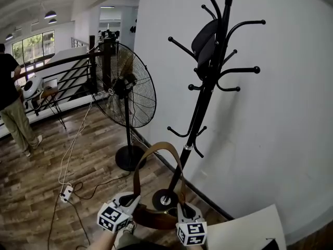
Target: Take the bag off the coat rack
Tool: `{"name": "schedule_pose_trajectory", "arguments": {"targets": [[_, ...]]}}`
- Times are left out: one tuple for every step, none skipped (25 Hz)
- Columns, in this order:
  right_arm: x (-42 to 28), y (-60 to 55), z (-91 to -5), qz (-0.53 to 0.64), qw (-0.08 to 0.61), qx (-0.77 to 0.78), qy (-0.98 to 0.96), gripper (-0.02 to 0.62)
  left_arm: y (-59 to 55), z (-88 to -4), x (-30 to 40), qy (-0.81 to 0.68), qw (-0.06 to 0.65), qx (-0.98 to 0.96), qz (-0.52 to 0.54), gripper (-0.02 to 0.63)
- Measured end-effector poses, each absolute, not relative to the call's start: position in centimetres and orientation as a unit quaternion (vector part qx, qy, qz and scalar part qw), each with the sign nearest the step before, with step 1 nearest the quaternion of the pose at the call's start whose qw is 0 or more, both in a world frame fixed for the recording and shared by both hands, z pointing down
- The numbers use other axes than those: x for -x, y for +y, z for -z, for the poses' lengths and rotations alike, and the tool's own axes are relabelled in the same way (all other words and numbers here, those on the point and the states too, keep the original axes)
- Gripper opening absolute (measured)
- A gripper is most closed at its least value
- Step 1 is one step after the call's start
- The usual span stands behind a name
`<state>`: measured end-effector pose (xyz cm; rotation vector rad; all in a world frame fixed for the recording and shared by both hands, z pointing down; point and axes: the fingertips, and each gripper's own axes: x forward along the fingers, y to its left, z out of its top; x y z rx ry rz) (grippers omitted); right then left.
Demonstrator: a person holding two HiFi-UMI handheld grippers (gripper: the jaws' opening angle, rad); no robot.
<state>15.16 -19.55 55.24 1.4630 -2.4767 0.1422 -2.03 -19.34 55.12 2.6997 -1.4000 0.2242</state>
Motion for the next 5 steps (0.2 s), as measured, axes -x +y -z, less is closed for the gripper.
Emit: {"name": "schedule_pose_trajectory", "arguments": {"targets": [[-15.24,-19.66,-55.32,-0.050,0.131,-0.504,-0.852,0.028,-19.42,-55.20,1.94,-0.457,0.045,-0.885,-0.075,0.017],[-15.33,-19.77,-55.37,-0.051,0.132,-0.505,-0.851,0.026,-19.50,-55.28,1.84,-0.455,0.044,-0.886,-0.076,0.017],[-15.40,-19.87,-55.41,-0.051,0.133,-0.505,-0.851,0.028,-19.56,-55.34,1.75,-0.454,0.043,-0.886,-0.077,0.017],[-15.47,-19.95,-55.42,-0.052,0.134,-0.506,-0.851,0.028,-19.61,-55.38,1.68,-0.453,0.043,-0.887,-0.078,0.017],[-15.52,-20.02,-55.43,-0.052,0.135,-0.506,-0.850,0.028,-19.65,-55.41,1.61,-0.452,0.042,-0.887,-0.079,0.017]]}}
